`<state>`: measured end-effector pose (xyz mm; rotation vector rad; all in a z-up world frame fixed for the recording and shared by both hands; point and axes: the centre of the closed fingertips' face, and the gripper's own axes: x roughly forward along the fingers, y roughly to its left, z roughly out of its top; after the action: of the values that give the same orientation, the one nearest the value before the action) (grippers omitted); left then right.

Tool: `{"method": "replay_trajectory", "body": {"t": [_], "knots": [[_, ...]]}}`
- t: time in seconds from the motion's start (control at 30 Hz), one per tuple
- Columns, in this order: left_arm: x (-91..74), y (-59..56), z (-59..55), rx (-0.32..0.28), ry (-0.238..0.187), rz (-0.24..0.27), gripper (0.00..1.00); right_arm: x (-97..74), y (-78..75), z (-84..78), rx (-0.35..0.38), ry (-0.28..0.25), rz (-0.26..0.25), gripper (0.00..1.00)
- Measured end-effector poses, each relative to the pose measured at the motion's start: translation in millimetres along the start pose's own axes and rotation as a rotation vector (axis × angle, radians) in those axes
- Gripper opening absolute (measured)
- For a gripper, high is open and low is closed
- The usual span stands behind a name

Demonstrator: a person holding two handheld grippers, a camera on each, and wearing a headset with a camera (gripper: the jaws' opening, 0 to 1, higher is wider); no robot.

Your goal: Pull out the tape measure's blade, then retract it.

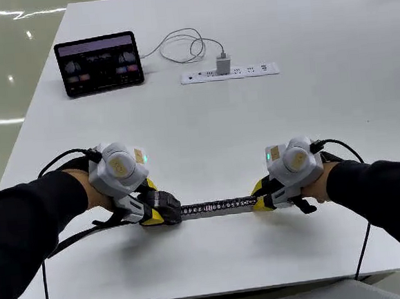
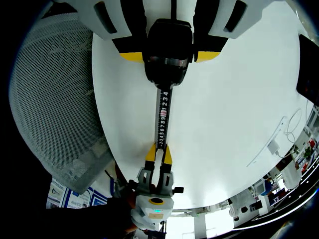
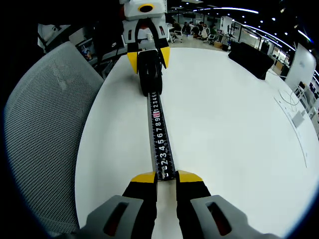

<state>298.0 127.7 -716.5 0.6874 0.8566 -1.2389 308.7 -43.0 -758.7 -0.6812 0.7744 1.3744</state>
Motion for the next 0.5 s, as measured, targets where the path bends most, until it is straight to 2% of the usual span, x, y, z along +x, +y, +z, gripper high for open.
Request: {"method": "replay_trajectory", "body": {"t": [0.5], "knots": [[1.5, 1.6, -1.2, -0.002, -0.008, 0.001, 0.32, -8.3, -1.8, -11.6, 0.011, 0.01, -0.009, 0.08]]}}
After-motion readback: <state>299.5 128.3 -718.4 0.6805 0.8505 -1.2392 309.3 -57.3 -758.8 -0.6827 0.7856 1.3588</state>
